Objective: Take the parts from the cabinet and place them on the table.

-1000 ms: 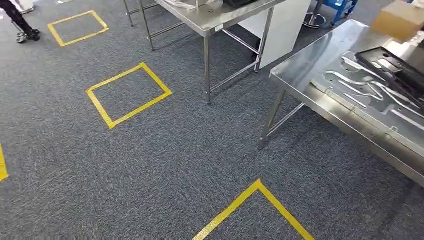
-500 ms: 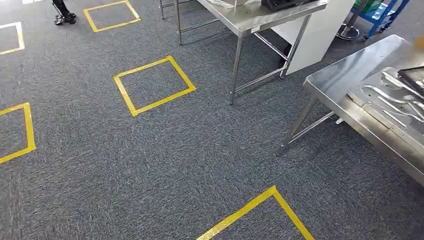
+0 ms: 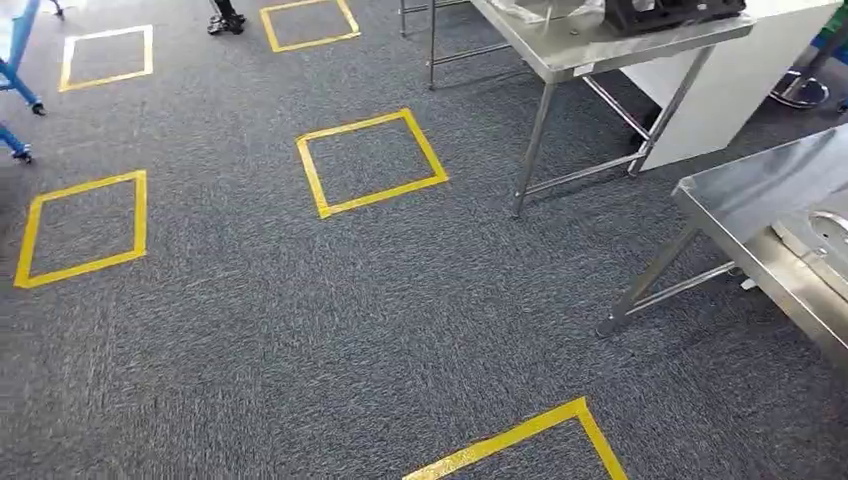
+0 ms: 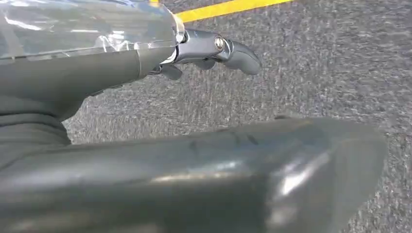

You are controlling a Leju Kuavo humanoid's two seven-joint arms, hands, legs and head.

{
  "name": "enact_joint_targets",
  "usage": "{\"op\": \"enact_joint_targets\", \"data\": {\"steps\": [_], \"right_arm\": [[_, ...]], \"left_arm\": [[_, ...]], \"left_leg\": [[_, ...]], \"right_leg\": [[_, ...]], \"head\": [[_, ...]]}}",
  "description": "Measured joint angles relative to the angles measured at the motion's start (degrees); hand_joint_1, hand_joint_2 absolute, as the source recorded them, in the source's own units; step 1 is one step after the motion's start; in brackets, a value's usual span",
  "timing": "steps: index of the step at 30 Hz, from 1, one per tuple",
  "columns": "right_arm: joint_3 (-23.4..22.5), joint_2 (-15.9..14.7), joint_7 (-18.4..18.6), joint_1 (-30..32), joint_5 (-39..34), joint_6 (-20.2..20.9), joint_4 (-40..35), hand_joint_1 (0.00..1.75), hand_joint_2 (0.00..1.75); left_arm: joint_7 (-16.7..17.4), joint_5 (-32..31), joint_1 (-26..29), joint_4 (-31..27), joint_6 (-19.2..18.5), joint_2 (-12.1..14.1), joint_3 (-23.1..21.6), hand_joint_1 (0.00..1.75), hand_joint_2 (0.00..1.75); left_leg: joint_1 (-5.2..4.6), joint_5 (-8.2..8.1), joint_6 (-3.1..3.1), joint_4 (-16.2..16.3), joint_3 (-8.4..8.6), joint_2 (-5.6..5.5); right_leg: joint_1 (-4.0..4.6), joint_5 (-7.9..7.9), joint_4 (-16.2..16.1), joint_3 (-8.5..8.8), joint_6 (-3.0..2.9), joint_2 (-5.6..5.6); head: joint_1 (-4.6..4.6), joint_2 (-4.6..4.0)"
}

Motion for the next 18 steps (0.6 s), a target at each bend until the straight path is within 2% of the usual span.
{"op": "enact_joint_targets", "data": {"steps": [1, 2, 3, 4, 5, 8, 9, 10, 11, 12, 13, 14, 15, 16, 17, 18], "right_arm": [[0.00, 0.00, 0.00, -0.03, 0.00, 0.00, 0.00, 0.00, 0.00], [0.00, 0.00, 0.00, -0.05, 0.02, 0.18, 0.00, 0.00, 0.00], [0.00, 0.02, -0.02, -0.07, 0.20, 0.61, 0.00, 0.00, 0.00], [0.00, 0.02, -0.07, -0.04, 0.55, 1.27, 0.00, 0.00, 0.00], [0.00, 0.02, -0.15, -0.01, 0.72, 1.75, 0.00, 0.00, 0.00], [0.02, 0.07, -0.42, -0.45, 0.72, 2.75, 0.00, 0.00, 0.00], [0.02, 0.17, -0.44, -0.48, 0.72, 2.93, -0.02, 0.00, 0.00], [0.02, 0.20, -0.46, -0.44, 0.72, 2.95, 0.00, 0.00, 0.00], [0.02, 0.24, -0.50, -0.36, 0.72, 2.95, 0.00, 0.00, 0.00], [0.02, 0.24, -0.50, -0.24, 0.72, 2.99, 0.00, 0.00, 0.00], [0.02, 0.22, -0.50, -0.14, 0.72, 3.15, 0.00, 0.00, 0.00], [0.02, 0.22, -0.50, -0.10, 0.72, 3.28, 0.00, 0.00, 0.00], [0.02, 0.22, -0.46, -0.03, 0.64, 3.58, 0.00, 0.00, 0.00], [0.02, 0.24, -0.46, 0.04, 0.59, 3.87, 0.00, 0.00, 0.00], [0.02, 0.26, -0.46, 0.09, 0.41, 4.35, 0.00, 0.00, 0.00], [0.00, 0.26, -0.48, 0.08, 0.42, 4.53, 0.00, 0.00, 0.00]], "left_arm": [[-0.09, 0.00, 0.02, 0.00, -0.11, 0.00, 0.00, 0.00, 0.00], [-0.15, 0.00, 0.00, 0.00, -0.20, 0.00, 0.02, 0.00, 0.00], [-0.26, -0.02, -0.01, 0.00, -0.44, 0.00, 0.02, 0.00, 0.00], [-0.37, -0.04, -0.20, 0.00, -0.68, -0.02, 0.02, 0.00, 0.00], [-0.48, -0.11, -0.34, 0.00, -0.94, -0.04, 0.00, 0.00, 0.00], [-0.59, -0.24, -0.09, 0.00, -1.07, -0.04, 0.00, 0.00, 0.00], [-0.59, -0.24, -0.17, 0.00, -1.07, -0.06, 0.00, 0.00, 0.00], [-0.61, -0.26, -0.15, 0.00, -1.07, -0.13, 0.00, 0.00, 0.00], [-0.61, -0.26, -0.25, 0.00, -1.07, -0.13, 0.00, 0.00, 0.00], [-0.61, -0.33, -0.34, 0.00, -1.09, -0.13, 0.02, 0.00, 0.00], [-0.61, -0.48, -0.38, 0.00, -1.18, -0.11, 0.00, 0.00, 0.00], [-0.61, -0.52, -0.36, 0.00, -1.27, -0.11, 0.02, 0.00, 0.00], [-0.59, -0.61, -0.22, 0.00, -1.46, -0.09, 0.00, 0.00, 0.00], [-0.57, -0.70, -0.18, 0.00, -1.71, -0.09, 0.00, 0.00, 0.00], [-0.48, -0.87, -0.22, 0.00, -1.95, -0.09, 0.00, 0.00, 0.00], [-0.46, -1.05, -0.32, 0.00, -2.03, -0.09, -0.02, 0.00, 0.00]], "left_leg": [[0.16, 1.74, -0.12, -2.64, 1.50, 0.24], [0.33, 4.14, -0.20, -7.48, 4.20, 0.66], [0.36, 6.36, -0.19, -13.08, 7.41, 2.00], [0.12, 5.93, -0.17, -16.92, 9.28, 5.13], [-0.19, 6.26, 0.59, -17.08, 9.38, 4.53], [-0.53, 6.40, 1.50, -16.94, 8.70, 2.68], [-0.29, 6.81, 2.06, -17.45, 9.25, 2.09], [-0.23, 7.00, 2.35, -17.58, 9.16, 1.64], [-0.23, 7.13, 2.59, -17.57, 9.00, 1.19], [-0.29, 7.21, 2.74, -17.57, 8.86, 0.67], [-0.40, 7.29, 2.88, -17.56, 8.71, 0.01], [-0.52, 7.32, 2.92, -17.53, 8.63, -0.65], [-0.63, 7.34, 2.93, -17.49, 8.66, -1.45], [-0.67, 7.34, 2.92, -17.44, 8.71, -2.23], [-0.68, 7.35, 2.89, -17.36, 8.80, -3.14], [-0.69, 7.35, 2.84, -17.29, 8.88, -3.94]], "right_leg": [[-0.03, -0.09, 0.07, 0.06, 0.14, -0.63], [-0.08, -0.24, 0.21, 0.15, 0.35, -1.27], [-0.13, -0.49, 0.47, 0.27, 0.62, -1.89], [0.09, -0.81, 0.81, 0.33, 1.10, -2.44], [0.34, -1.16, 1.18, 0.24, 1.50, -2.88], [0.21, -1.09, 1.01, 0.58, 2.23, -4.27], [0.02, -1.51, 1.20, 0.55, 2.67, -4.45], [-0.38, -2.90, 2.68, 0.17, 2.98, -1.62], [-0.42, -5.02, 5.66, -1.18, 2.98, 0.19], [-0.42, -7.56, 10.36, -3.42, 3.03, 1.29], [-0.39, -9.57, 15.22, -5.78, 3.06, 1.75], [-0.39, -10.32, 18.48, -7.49, 3.04, 1.92], [-0.38, -9.57, 19.24, -8.05, 2.93, 1.98], [-0.38, -7.60, 17.27, -7.31, 2.76, 2.08], [-0.38, -4.55, 12.76, -5.29, 2.49, 2.42], [-0.37, -1.81, 7.63, -3.03, 2.20, 3.24]], "head": [[0.00, 0.00], [0.00, 0.00], [0.00, 0.00], [0.00, 0.00], [0.07, 0.00], [0.07, 0.00], [0.07, 0.00], [0.09, 0.00], [0.07, 0.00], [0.09, 0.00], [0.09, 0.00], [0.09, 0.00], [0.09, 0.00], [0.09, 0.00], [0.09, 0.00], [0.09, 0.00]]}}
